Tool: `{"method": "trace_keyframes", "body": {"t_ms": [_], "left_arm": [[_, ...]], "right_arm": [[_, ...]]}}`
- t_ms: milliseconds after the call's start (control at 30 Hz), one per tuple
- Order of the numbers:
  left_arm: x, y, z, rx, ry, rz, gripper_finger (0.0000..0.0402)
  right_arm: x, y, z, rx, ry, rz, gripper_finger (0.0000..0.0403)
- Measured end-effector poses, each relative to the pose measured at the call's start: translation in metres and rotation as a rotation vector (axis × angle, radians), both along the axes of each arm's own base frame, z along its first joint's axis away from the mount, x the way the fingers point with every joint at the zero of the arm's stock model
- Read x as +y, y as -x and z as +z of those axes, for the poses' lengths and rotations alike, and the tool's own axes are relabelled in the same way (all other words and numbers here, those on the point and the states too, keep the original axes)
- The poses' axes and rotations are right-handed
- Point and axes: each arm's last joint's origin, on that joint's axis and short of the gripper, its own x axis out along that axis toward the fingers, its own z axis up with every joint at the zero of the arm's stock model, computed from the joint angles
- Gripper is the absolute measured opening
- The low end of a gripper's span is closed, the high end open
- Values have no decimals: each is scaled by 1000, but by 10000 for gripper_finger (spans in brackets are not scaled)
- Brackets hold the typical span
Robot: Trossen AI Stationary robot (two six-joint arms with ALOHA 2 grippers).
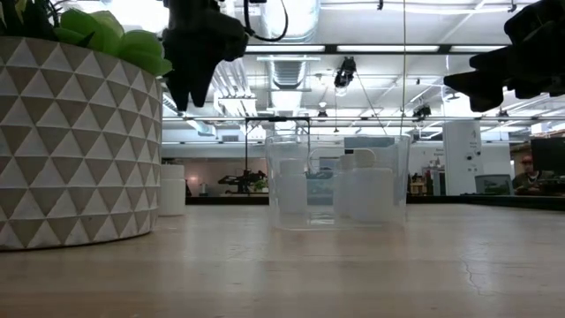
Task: Pick and place pill bottles into a basket
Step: Put the white medicine bottle into the transparent bin
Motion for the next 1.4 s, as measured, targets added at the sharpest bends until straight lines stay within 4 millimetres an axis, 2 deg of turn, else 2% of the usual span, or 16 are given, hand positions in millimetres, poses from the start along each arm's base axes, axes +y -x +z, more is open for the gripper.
{"method": "trace_keyframes", "body": {"t_ms": [267,900,1400], "left_arm": [[5,10,-12,44,1,40,231],[20,11,-29,51,26,73,231],[30,18,-57,109,38,67,231]], "right_arm": [[0,0,0,1,-1,0,260],[0,0,0,0,1,0,260],[0,0,0,0,-1,0,260]]}}
